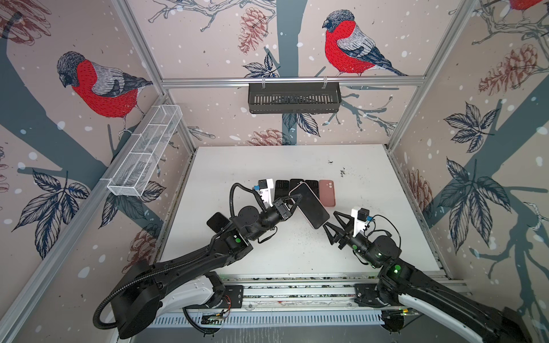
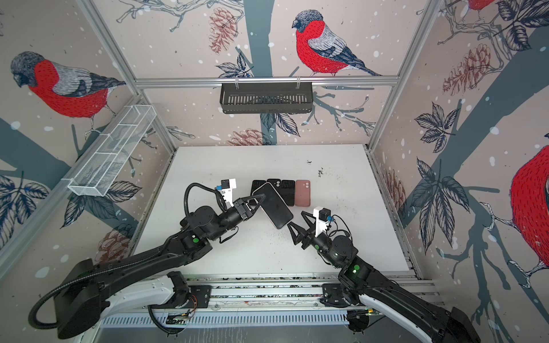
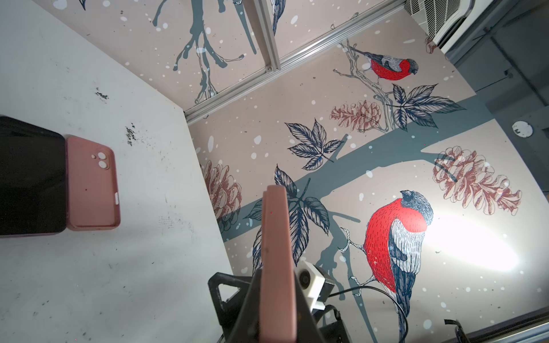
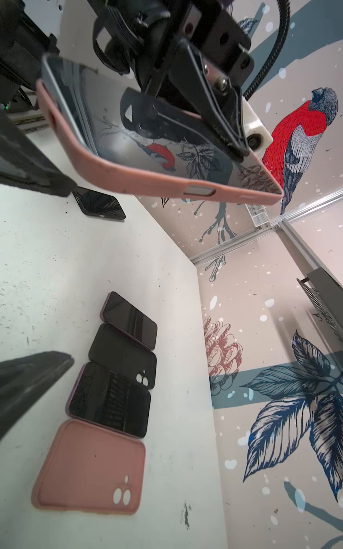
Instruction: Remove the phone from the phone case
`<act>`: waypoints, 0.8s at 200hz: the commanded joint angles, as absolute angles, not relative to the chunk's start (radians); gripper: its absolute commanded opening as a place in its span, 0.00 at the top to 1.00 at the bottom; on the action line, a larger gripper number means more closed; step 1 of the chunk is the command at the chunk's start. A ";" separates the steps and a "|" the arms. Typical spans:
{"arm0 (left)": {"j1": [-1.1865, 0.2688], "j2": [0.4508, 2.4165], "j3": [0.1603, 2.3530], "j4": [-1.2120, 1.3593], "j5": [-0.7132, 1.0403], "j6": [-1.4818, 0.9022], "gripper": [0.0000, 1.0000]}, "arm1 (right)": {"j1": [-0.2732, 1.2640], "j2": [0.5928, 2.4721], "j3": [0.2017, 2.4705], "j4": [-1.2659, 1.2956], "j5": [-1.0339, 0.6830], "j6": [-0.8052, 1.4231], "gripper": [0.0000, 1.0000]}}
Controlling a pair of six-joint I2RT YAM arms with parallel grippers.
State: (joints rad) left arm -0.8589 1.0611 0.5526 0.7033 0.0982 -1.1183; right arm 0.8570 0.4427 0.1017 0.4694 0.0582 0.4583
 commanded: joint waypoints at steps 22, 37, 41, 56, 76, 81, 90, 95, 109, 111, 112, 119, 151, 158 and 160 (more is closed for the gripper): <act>-0.793 0.998 0.589 0.561 0.195 -0.970 1.00 | 0.857 0.339 0.128 0.310 0.093 0.484 0.01; -0.778 0.990 0.630 0.486 0.234 -0.876 1.00 | 0.857 0.320 0.155 0.266 0.087 0.471 0.00; -0.776 0.987 0.642 0.466 0.241 -0.852 1.00 | 0.857 0.318 0.161 0.256 0.087 0.466 0.01; -0.767 0.979 0.691 0.387 0.273 -0.765 1.00 | 0.857 0.315 0.187 0.228 0.075 0.451 0.01; -0.759 0.970 0.753 0.294 0.299 -0.648 1.00 | 0.856 0.323 0.215 0.224 0.031 0.443 0.01; -0.753 0.968 0.766 0.275 0.307 -0.622 1.00 | 0.856 0.327 0.224 0.219 0.020 0.439 0.01; -0.740 0.966 0.784 0.250 0.329 -0.585 1.00 | 0.856 0.336 0.244 0.205 0.005 0.425 0.01; -0.733 0.969 0.796 0.232 0.342 -0.563 1.00 | 0.855 0.341 0.252 0.196 -0.001 0.415 0.01; -0.721 0.978 0.839 0.171 0.374 -0.487 1.00 | 0.856 0.359 0.282 0.166 -0.012 0.378 0.01; -0.721 0.979 0.845 0.162 0.378 -0.476 1.00 | 0.856 0.362 0.288 0.161 -0.016 0.373 0.01; -0.720 0.980 0.847 0.159 0.380 -0.471 1.00 | 0.856 0.363 0.290 0.160 -0.017 0.370 0.01; -0.719 0.984 0.863 0.134 0.396 -0.438 1.00 | 0.856 0.371 0.301 0.148 -0.037 0.346 0.01; -0.709 1.019 0.928 0.045 0.469 -0.289 1.00 | 0.847 0.415 0.284 0.242 -0.169 0.322 0.00; -0.709 1.025 0.939 0.024 0.483 -0.255 1.00 | 0.847 0.429 0.284 0.250 -0.179 0.308 0.01; -0.709 1.026 0.943 0.020 0.487 -0.246 1.00 | 0.848 0.431 0.285 0.250 -0.178 0.303 0.02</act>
